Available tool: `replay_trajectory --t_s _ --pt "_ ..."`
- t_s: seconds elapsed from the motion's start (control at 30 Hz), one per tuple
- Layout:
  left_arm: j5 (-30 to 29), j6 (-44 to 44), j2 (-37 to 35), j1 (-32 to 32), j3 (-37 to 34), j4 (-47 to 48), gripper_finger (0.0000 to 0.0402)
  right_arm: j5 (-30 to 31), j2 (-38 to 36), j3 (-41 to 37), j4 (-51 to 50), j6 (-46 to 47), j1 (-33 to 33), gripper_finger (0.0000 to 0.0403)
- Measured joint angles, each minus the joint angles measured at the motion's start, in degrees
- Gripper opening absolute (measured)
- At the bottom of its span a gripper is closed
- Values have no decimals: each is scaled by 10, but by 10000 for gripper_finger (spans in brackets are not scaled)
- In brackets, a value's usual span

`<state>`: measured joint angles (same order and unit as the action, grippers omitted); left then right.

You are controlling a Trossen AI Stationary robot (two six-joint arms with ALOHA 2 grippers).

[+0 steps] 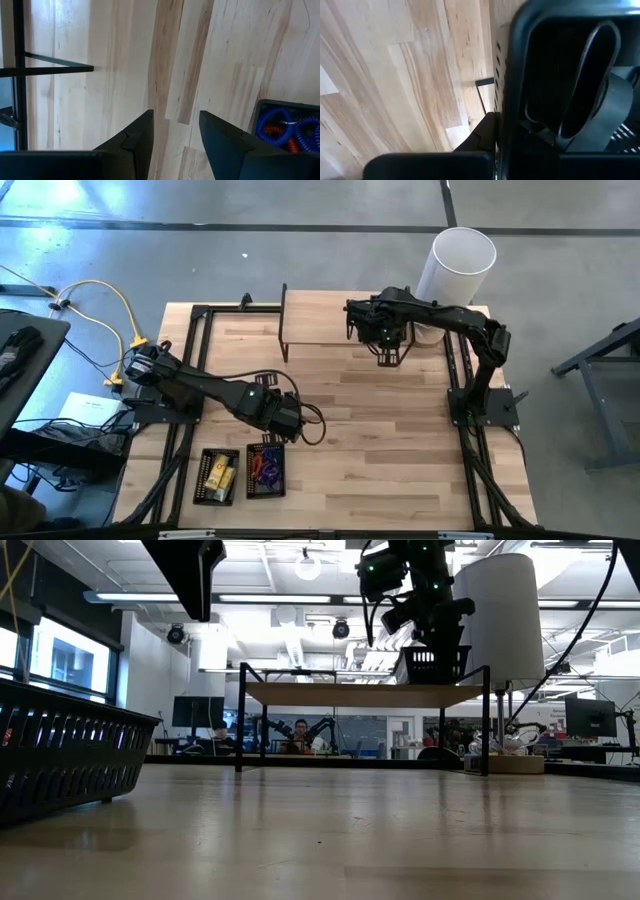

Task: Pick & Place Office Desk Supplies
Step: Put the right black basket with the rubber bands on the shelf, then put the right black basket with the spring key chains on the shelf

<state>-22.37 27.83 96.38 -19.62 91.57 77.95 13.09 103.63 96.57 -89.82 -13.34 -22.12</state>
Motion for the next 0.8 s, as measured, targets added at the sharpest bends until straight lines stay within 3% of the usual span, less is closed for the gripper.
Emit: replay_trajectory --t_s 0.47,0.8 --pt "0 0 0 0 0 -3 149 17 -11 0 -1 24 1 126" --pt "0 -6 0 0 0 -9 149 19 -79 0 -2 41 7 136"
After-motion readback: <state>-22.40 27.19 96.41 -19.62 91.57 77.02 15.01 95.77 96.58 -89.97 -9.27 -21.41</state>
